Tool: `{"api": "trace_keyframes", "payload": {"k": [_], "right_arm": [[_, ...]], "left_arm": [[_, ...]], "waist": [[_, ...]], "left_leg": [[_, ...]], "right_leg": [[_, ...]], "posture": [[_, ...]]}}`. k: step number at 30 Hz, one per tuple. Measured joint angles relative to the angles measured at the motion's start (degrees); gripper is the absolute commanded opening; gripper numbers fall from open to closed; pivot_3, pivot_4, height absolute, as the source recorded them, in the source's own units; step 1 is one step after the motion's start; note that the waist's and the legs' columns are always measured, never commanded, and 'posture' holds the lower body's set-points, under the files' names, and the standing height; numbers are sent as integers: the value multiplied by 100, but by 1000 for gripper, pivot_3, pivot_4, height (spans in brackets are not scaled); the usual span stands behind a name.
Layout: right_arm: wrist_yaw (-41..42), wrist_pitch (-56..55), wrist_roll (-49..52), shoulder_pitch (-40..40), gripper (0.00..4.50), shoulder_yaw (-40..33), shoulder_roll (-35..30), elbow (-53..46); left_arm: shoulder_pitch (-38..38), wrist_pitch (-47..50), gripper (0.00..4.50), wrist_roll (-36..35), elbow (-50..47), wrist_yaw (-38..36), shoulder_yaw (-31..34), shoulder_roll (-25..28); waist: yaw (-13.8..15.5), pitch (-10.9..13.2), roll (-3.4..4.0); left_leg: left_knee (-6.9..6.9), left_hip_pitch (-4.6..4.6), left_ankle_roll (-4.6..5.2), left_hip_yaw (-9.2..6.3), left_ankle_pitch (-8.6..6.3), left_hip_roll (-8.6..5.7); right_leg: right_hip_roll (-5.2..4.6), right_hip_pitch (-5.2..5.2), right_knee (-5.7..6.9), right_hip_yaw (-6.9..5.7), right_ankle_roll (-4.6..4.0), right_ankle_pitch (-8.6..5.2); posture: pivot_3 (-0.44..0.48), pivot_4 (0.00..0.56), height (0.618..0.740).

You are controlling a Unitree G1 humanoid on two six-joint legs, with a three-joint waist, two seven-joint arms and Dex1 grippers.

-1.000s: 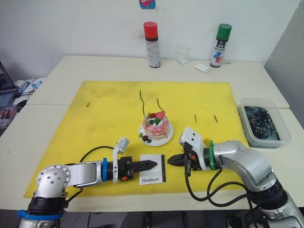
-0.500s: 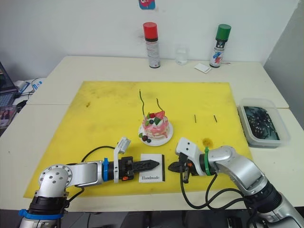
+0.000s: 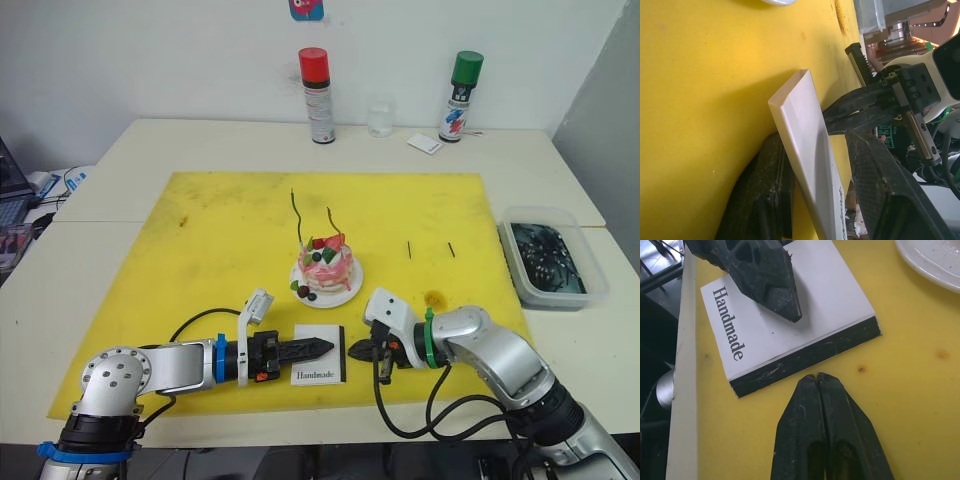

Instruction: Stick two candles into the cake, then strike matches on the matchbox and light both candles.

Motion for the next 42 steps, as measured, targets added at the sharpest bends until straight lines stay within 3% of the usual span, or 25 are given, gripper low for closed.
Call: {"api": "trace_keyframes", "payload": {"k": [17,20,24,34,42], "right_arm": [[-6,14,0,0,0,1,114,0],[-6,25,3,0,0,1,116,0],[-29,41,10,1,0,0,122,-4],[-403,186,156,134,0,-415,209,-297],[-977,-131,81,448,0,-1257,134,-971]], "left_arm": [[23,10,1949,32,-28,-29,5,19],[32,10,1319,110,-67,-42,-4,44],[57,-14,97,377,-206,-125,-68,66],[366,-265,42,809,-520,-764,-60,176],[1052,-796,42,1177,-1176,-2147,422,1129]], "waist": [[-1,0,0],[-2,0,0],[-1,0,0],[-17,-1,2],[-50,0,1]], "left_leg": [[-5,0,0,1,0,1],[-8,0,0,1,0,1],[-13,0,0,2,0,1],[-24,0,0,7,0,4],[-94,-10,-8,3,4,7]], "right_leg": [[0,-1,-7,1,9,-6],[0,-1,-10,1,12,-8],[0,-2,-15,2,13,-9],[0,-7,-21,6,11,-11],[2,-32,-50,-2,-25,-12]], "posture": [[0,150,740],[0,150,740],[0,150,740],[0,150,740],[0,150,740]]}}
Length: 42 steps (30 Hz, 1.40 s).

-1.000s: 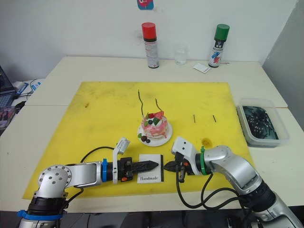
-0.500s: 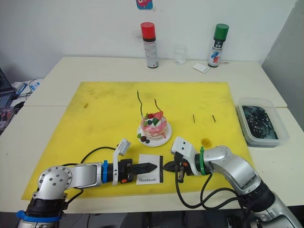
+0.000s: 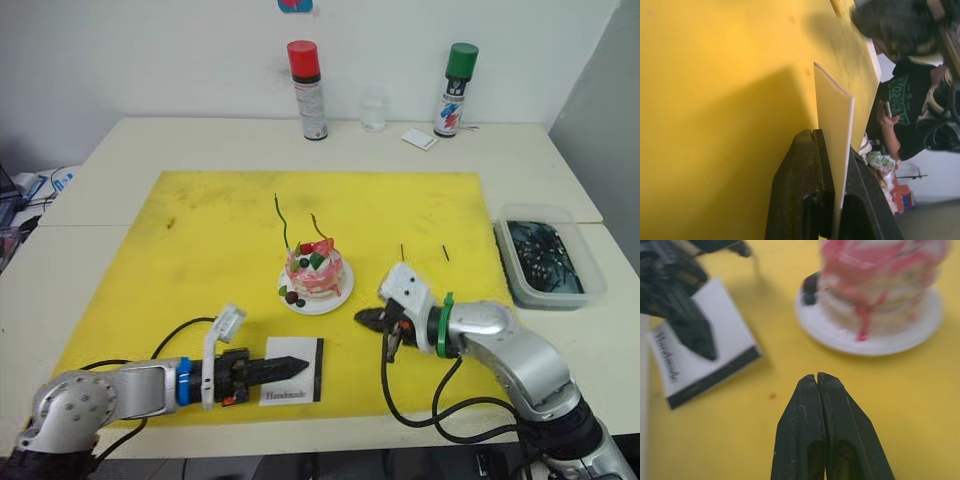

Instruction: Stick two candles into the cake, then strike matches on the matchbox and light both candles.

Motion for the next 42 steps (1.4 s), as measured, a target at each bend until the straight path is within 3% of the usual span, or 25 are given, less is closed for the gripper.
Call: {"api": "trace_keyframes", "payload": {"k": [10,14,21,32,42], "right_arm": [[-858,-467,-203,72,0,-498,507,179],[-1178,-886,-500,263,1240,-596,604,228],[-2243,-1773,-1631,531,3779,-465,1142,892],[-3330,-2277,-2408,-48,3779,-422,2085,2498],[-3471,-2320,-2376,-433,3779,-741,2511,3235]], "left_arm": [[-139,-195,42,-204,55,-1072,770,612],[-139,-58,0,-598,54,-1105,874,675],[-393,-81,0,-1240,143,-477,961,611],[-393,-98,0,-1215,114,-352,866,544],[-350,-105,0,-1053,104,-369,821,531]], "waist": [[25,2,-1],[38,2,-1],[36,1,-1],[41,1,-1],[39,1,-1]], "left_leg": [[1,-20,0,9,0,-3],[0,-21,0,6,0,-1],[5,-19,-3,6,2,0],[4,-19,-5,8,3,0],[7,-18,-5,7,3,0]], "right_leg": [[-10,0,-35,-7,7,4],[-9,1,-35,-9,7,4],[-4,1,-26,-6,10,7],[-4,1,-24,-8,9,8],[-4,1,-11,-8,8,8]], "posture": [[0,150,740],[0,150,740],[0,150,740],[0,150,740],[0,150,740]]}}
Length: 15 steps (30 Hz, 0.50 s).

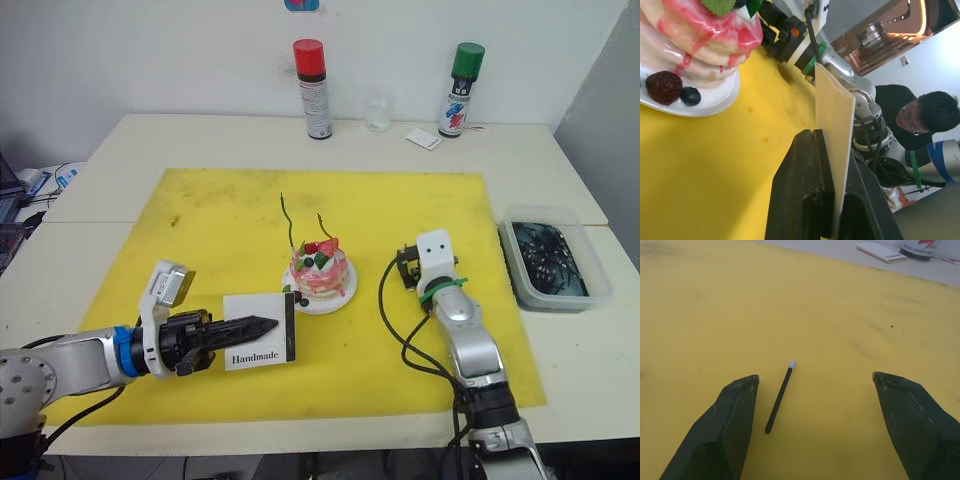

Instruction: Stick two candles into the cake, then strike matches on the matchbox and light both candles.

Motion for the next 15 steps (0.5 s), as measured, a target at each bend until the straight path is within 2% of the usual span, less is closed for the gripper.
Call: {"api": "trace_keyframes", "payload": {"k": [6,7,11,15], "right_arm": [[-50,0,-24,-3,3779,-13,121,34],[-65,8,-44,-7,3616,-16,144,45],[-107,220,-46,-130,2601,-41,265,109],[-104,415,-42,-149,1120,-45,353,83]], "left_arm": [[21,-2,0,51,-2,-6,-3,-23],[34,-2,0,55,-2,-6,-3,-24],[41,-2,0,60,-7,-6,-3,-27],[58,-2,0,60,-7,-5,-3,-31]], "waist": [[-5,0,0],[-5,0,0],[-6,0,0],[-4,-2,-3]], "left_leg": [[0,1,0,0,0,0],[1,3,0,0,0,0],[3,13,-5,0,3,-1],[6,19,-10,0,6,-2]], "right_leg": [[0,0,6,1,0,0],[0,0,10,1,0,0],[0,0,31,3,-1,-1],[0,3,41,2,-1,-1]], "posture": [[0,150,740],[0,150,740],[0,150,740],[0,150,740]]}}
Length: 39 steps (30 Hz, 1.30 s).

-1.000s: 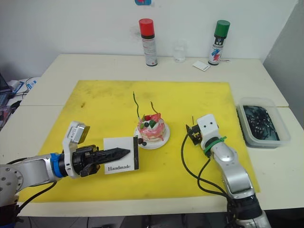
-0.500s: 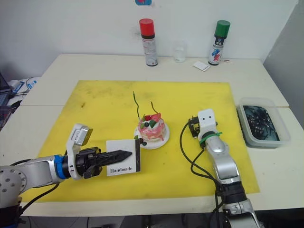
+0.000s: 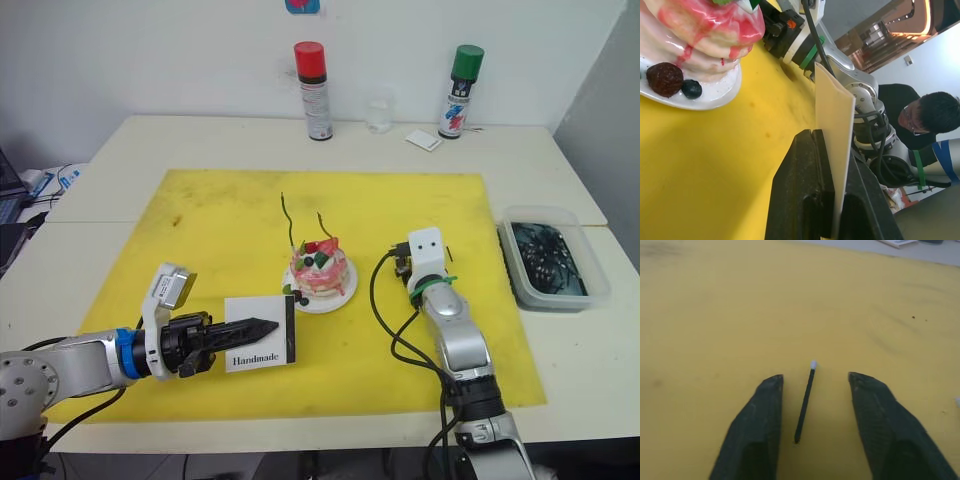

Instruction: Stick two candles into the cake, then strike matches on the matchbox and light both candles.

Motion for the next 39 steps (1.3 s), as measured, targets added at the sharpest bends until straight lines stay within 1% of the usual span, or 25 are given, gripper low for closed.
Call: {"api": "trace_keyframes", "payload": {"k": [3,10,13,16,19,22,24,26,27,29,33,38,39], "right_arm": [[-48,90,11,1,73,-23,110,-22],[-102,85,176,6,73,-222,250,-31],[-53,257,324,103,73,-274,251,-285],[92,670,521,279,73,-310,201,-806],[388,1270,766,484,73,-275,-107,-1665],[904,1771,1014,886,73,-88,-793,-2681],[1118,1898,1105,1109,73,26,-1068,-3004],[1376,1694,1105,1636,73,256,-1442,-3301],[1454,1579,1096,1870,73,354,-1547,-3322],[1487,1342,1056,2105,73,491,-1528,-3299],[1550,696,1035,2110,73,689,-1341,-3110],[1574,276,938,2051,73,903,-1165,-2618],[1582,223,921,2051,233,906,-1147,-2497]], "left_arm": [[17,-1,0,2,-1,1,0,-6],[121,-4,0,84,-3,1,-2,-13],[124,-5,0,99,-4,4,-2,-16],[124,-7,0,105,-6,10,-3,-30],[116,-7,0,104,-11,12,-7,-39],[115,-5,0,105,-8,12,-15,-39],[101,-3,0,106,-2,13,-24,-40],[26,4,0,103,1,11,-80,-40],[3,8,0,103,8,11,-85,-40],[-51,16,0,103,15,10,-102,-39],[-141,32,0,103,20,8,-140,-36],[-150,53,0,103,24,7,-151,-33],[-150,53,0,103,24,7,-151,-31]], "waist": [[1,-3,-5],[2,-3,-6],[5,-3,-5],[5,-2,-3],[6,-1,-2],[15,-2,-3],[11,-2,-4],[10,-3,-4],[10,-2,-5],[-2,-2,-4],[-48,-3,-5],[-34,-3,-6],[-32,-3,-6]], "left_leg": [[1,3,-1,-1,1,0],[1,6,-2,-1,2,0],[0,5,-2,-1,2,0],[-2,5,-2,-1,2,1],[-2,4,-2,-2,2,1],[-3,4,-2,-2,1,1],[-3,4,-2,-1,1,1],[-3,5,-2,2,1,1],[-3,5,-2,5,1,1],[-1,6,-2,5,2,2],[1,12,-6,5,5,2],[0,12,-9,4,6,0],[0,11,-9,3,6,0]], "right_leg": [[0,1,5,1,0,0],[0,1,10,2,0,0],[0,-1,10,2,-1,0],[0,-3,10,2,-3,-2],[0,-3,10,0,-4,-2],[-1,-2,7,-1,-4,-3],[0,-1,7,0,-4,-3],[1,0,8,-3,-6,-5],[2,-1,8,-1,-6,-6],[4,-3,8,4,-5,-6],[6,0,8,10,-4,-6],[5,1,8,10,-5,-5],[5,1,7,10,-5,-5]], "posture": [[0,150,740],[0,150,740],[0,150,740],[0,150,740],[0,150,740],[0,150,740],[0,150,740],[0,150,740],[0,150,740],[0,150,740],[0,150,740],[0,150,740],[0,150,740]]}}
